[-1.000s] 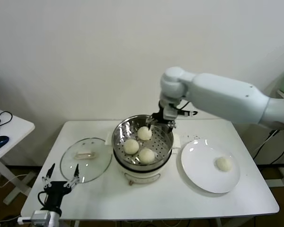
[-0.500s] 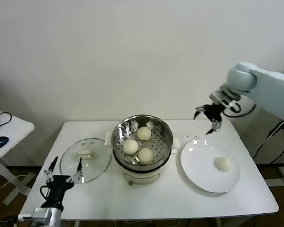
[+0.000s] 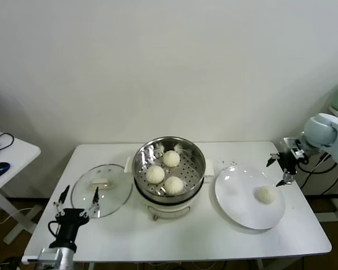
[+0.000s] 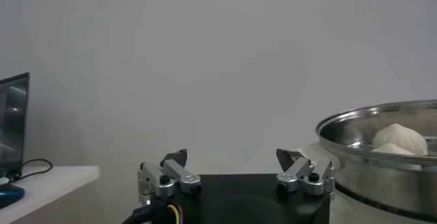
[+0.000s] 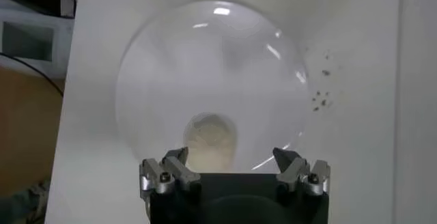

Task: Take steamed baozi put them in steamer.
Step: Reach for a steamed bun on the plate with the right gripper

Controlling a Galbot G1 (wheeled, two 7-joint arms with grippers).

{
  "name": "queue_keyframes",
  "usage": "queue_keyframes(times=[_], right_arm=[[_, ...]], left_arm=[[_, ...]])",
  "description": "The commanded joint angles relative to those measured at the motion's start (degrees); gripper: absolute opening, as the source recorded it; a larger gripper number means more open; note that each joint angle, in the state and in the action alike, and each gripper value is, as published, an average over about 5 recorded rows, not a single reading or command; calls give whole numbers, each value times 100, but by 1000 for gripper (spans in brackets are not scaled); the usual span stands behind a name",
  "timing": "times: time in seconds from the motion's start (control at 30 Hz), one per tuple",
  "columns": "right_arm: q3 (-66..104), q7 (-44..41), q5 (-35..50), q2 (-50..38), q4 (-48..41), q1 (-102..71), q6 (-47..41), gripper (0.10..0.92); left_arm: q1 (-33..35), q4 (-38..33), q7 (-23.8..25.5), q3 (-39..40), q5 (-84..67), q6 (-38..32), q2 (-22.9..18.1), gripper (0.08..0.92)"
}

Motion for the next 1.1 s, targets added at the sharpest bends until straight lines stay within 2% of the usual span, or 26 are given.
queue_keyframes(times=[0.03,0.73,1.1], right_arm=[[793,153,-699,134,-473,-1290,-165,823],[1252,305,-1135,968,-1319,-1778,28,823],[1252,267,-1134,1049,-1370,-1837,32,823]], left_arm=[[93,-71,-5,-35,-85,8,-17,823],[132,2,-11,-84,-192,49,28,823],[95,21,-15,-106,-190,60,12,823]])
